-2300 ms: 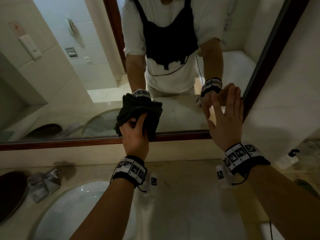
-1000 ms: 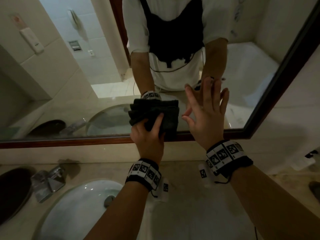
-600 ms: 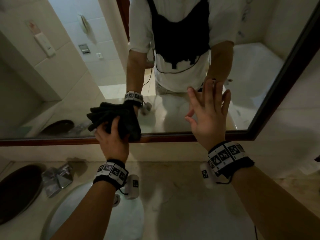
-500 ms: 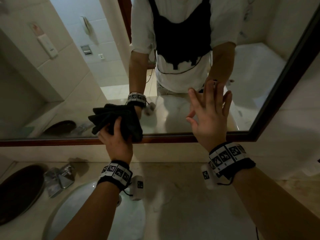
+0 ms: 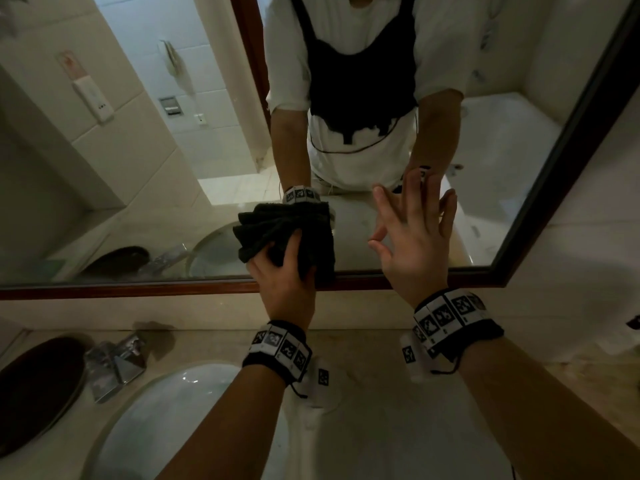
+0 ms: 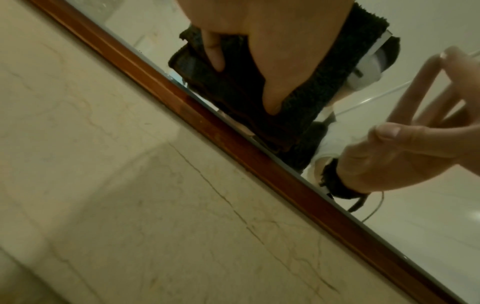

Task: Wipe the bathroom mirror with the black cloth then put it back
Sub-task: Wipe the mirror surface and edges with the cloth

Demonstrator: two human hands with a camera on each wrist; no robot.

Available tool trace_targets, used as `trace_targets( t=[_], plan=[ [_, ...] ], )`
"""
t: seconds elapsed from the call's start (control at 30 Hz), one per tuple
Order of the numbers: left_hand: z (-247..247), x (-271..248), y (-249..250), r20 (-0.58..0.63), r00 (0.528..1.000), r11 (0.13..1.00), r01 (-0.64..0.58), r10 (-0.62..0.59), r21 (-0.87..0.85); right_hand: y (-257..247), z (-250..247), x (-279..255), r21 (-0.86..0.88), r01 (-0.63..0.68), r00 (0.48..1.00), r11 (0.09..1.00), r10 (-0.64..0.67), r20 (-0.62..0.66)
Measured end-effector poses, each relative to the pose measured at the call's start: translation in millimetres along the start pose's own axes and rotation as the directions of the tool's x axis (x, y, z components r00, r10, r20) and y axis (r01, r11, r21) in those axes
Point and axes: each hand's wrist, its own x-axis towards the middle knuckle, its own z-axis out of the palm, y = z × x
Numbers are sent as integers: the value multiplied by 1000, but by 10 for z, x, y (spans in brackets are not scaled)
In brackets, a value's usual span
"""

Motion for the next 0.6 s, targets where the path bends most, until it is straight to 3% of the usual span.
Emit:
trace_targets(
  t=[0.2,0.4,0.6],
  plan=[
    [-106,68,-216,83,996,999,43,-44,17,0,10,-8,2,4,999,1000,-4,-53],
    [-385,152,-816,-1,969,967,245,-245,-63,-36,15,-7,-72,1,996,997,-7,-84],
    [-615,305,-1063,14,984,982,178,-177,-57,-124,-19,-2,-74,-43,996,996,38,-78]
  ],
)
